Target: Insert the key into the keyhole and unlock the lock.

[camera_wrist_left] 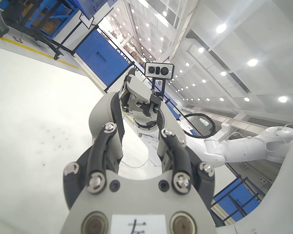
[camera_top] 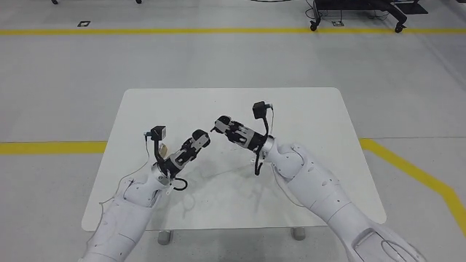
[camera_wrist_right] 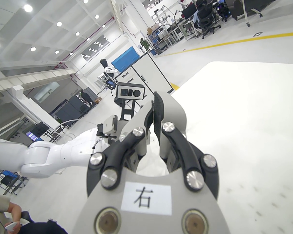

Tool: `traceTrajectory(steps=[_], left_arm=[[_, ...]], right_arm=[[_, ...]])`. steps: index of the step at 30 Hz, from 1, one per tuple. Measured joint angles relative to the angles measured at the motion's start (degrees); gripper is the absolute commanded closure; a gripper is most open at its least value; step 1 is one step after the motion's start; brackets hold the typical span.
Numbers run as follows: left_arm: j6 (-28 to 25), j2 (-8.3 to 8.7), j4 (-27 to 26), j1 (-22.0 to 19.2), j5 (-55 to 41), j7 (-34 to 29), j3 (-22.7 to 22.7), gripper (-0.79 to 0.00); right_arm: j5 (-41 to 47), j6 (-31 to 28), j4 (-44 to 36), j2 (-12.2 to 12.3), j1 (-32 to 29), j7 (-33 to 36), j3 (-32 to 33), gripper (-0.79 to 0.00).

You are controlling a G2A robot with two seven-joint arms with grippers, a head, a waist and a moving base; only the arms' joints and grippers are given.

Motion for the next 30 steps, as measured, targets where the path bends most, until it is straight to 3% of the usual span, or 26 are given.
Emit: traceTrajectory(steps=[3, 8, 11, 18, 21, 23, 26, 27, 30], left_arm=[[0.0, -0.01, 0.0, 0.0, -0.1, -0.1, -0.1, -0.308], [0.0, -0.07, 0.1, -0.1, 0.1, -0.5, -0.1, -0.182], [0.0, -0.12, 0.3, -0.2, 0.2, -0.6, 0.0, -0.166], [0.0, -0.24, 0.7, -0.5, 0.3, -0.7, 0.2, 0.0], [0.0, -0.28, 0.9, -0.5, 0.4, -0.5, 0.2, 0.0], [0.0, -0.31, 1.0, -0.5, 0.5, -0.3, 0.2, -0.108], [0.0, -0.37, 1.3, -0.5, 0.4, 0.2, 0.1, -0.154], [0.0, -0.39, 1.4, -0.6, 0.4, 0.2, 0.1, -0.145], [0.0, -0.42, 1.5, -0.6, 0.6, 0.4, 0.1, 0.0]], right_arm=[[0.3, -0.6, -0.2, 0.0, -0.3, 0.0, 0.3, 0.0], [3.4, -2.1, -0.4, -0.5, -0.5, 3.6, -1.0, 0.0], [4.9, -2.2, 0.4, -0.8, 0.1, 5.0, -1.4, 0.0], [5.6, -2.8, 1.7, -1.2, 0.9, 5.3, -1.5, 0.0], [5.3, -3.0, 1.8, -1.2, 0.9, 5.2, -1.2, 0.0], [5.2, -3.1, 1.7, -1.2, 0.8, 5.3, -0.9, 0.0], [4.8, -3.1, 1.6, -1.2, 0.6, 5.4, -0.6, 0.0], [4.7, -3.1, 1.6, -1.2, 0.6, 5.4, -0.6, 0.0], [4.4, -3.2, 1.4, -1.1, 0.4, 5.7, -0.4, 0.0]])
